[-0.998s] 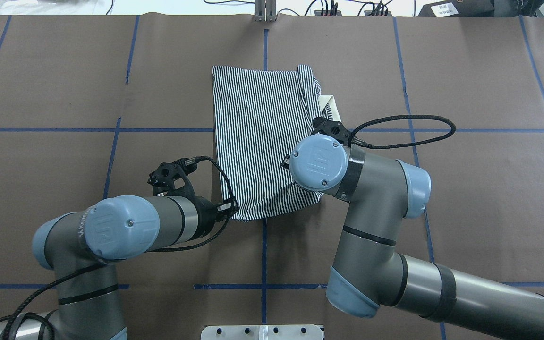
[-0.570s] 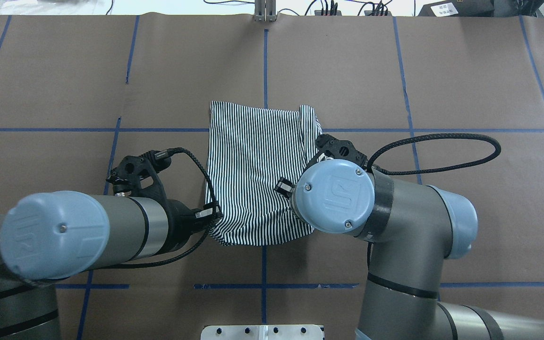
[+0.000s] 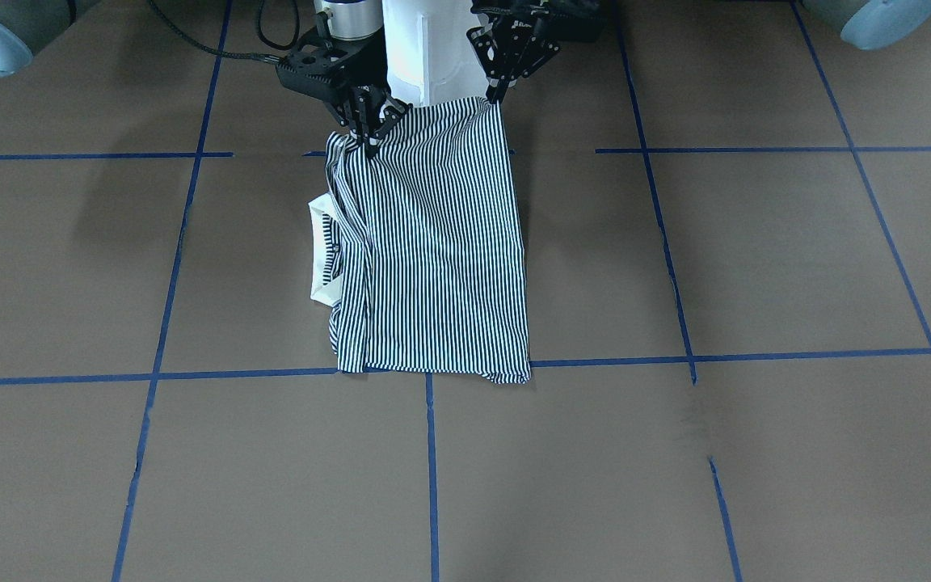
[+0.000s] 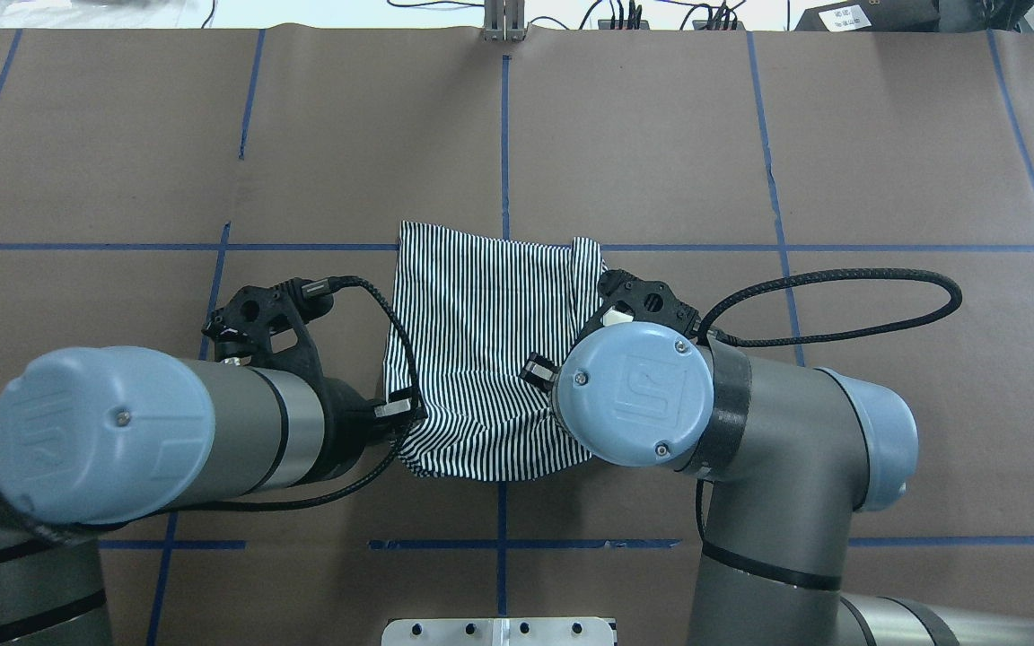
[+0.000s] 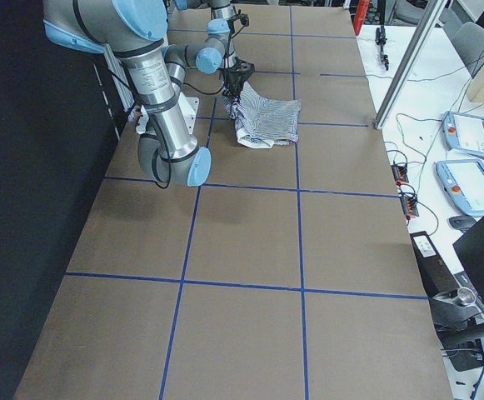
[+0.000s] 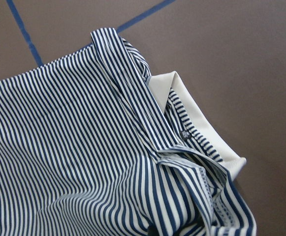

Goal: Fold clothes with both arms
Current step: 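Grasp the shirt's near edges with both grippers and fold them together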

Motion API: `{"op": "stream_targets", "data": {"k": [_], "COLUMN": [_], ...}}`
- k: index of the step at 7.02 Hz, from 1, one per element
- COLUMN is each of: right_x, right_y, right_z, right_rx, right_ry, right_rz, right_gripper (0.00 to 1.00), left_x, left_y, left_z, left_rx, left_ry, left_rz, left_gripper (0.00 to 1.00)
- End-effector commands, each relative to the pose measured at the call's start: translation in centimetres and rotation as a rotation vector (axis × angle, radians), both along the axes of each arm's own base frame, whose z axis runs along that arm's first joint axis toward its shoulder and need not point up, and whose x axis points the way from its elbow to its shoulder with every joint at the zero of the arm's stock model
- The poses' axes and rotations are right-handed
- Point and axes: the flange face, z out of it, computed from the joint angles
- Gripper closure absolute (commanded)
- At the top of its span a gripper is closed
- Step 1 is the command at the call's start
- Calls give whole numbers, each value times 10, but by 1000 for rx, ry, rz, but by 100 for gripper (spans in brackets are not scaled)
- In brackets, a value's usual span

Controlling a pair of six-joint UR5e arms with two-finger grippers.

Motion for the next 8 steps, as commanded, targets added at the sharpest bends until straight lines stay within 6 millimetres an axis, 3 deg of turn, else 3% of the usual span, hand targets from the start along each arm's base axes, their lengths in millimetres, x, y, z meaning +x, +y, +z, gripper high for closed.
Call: {"op": "stream_targets", "data": {"k": [1, 3, 5, 8], "right_x": [4, -18, -62, -90], "right_y": [-47, -97, -139, -174], "right_z": [11, 23, 43, 66], "right_rx": [28, 42, 45, 40], "right_ry": [14, 38, 42, 77], "right_rz": [49, 75, 95, 103], "right_gripper": [100, 100, 100, 100], "left_x": [10, 34, 60, 92], "left_y": [-57, -114, -178, -249], "left_z": [-3, 4, 24, 56], "left_rx": [42, 67, 107, 133], "left_ry": [-53, -89, -113, -160], "left_rz": [-55, -103, -137, -165], "left_gripper": [100, 100, 100, 100]}}
